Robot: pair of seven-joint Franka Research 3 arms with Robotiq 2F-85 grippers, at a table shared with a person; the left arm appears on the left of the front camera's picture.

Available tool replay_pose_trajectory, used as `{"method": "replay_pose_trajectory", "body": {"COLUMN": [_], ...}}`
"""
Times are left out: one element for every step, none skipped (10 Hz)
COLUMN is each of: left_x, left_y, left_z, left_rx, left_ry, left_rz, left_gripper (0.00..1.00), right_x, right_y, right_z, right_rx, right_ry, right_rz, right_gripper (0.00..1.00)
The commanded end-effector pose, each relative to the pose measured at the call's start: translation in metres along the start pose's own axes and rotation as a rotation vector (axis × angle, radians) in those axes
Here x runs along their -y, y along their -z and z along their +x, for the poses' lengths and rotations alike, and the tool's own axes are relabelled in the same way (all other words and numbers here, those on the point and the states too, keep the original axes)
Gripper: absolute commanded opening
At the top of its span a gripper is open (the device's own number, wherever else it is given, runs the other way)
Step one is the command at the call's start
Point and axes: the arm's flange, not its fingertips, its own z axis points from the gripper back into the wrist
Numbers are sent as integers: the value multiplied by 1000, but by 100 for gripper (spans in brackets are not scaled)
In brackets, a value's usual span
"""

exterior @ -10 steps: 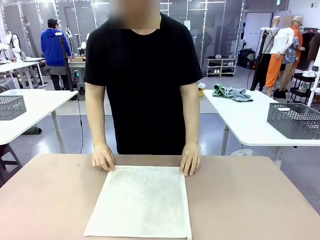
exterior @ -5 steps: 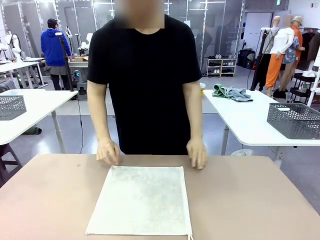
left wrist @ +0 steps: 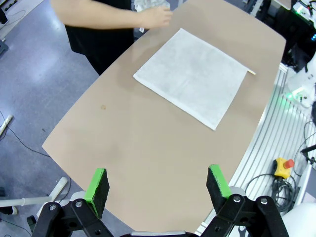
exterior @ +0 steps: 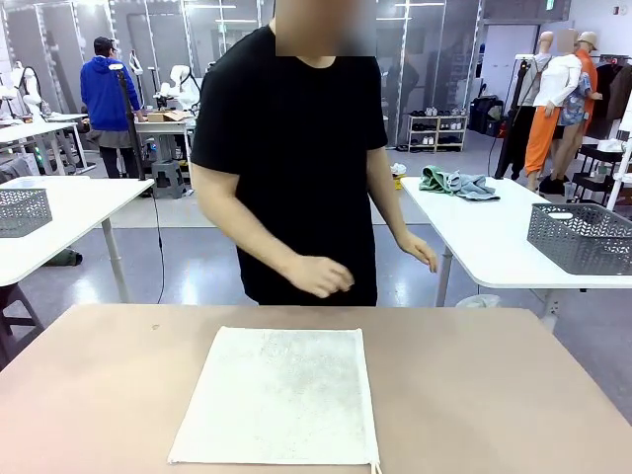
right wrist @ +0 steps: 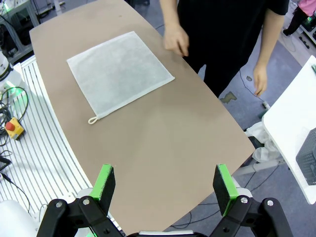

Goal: Fold the towels and place them in the basket.
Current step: When a person lays out a Towel with hook on the table, fold it in half twice.

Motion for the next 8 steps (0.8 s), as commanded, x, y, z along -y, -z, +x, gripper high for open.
{"method": "replay_pose_trajectory", "body": {"left_x": [0, 0, 0, 0, 0, 0, 0, 10], "left_y": [0, 0, 0, 0, 0, 0, 0, 4], "left_z": [0, 0, 0, 0, 0, 0, 0, 11], "left_rx": [3, 3, 3, 3, 3, 3, 0, -61], "left_ry": [1, 1, 1, 1, 1, 1, 0, 54], "left_rz": [0, 0, 0, 0, 0, 0, 0, 33], "left_gripper": [100, 100, 100, 100, 100, 100, 100, 100], "right_x": [0, 0, 0, 0, 0, 0, 0, -6], "right_y": [0, 0, 0, 0, 0, 0, 0, 5], "right_z": [0, 0, 0, 0, 0, 0, 0, 13], "right_rx": [0, 0, 0, 0, 0, 0, 0, -31], "right_ry": [1, 1, 1, 1, 1, 1, 0, -37], "right_rz": [0, 0, 0, 0, 0, 0, 0, -5], "right_gripper": [100, 100, 100, 100, 100, 100, 100, 100]}}
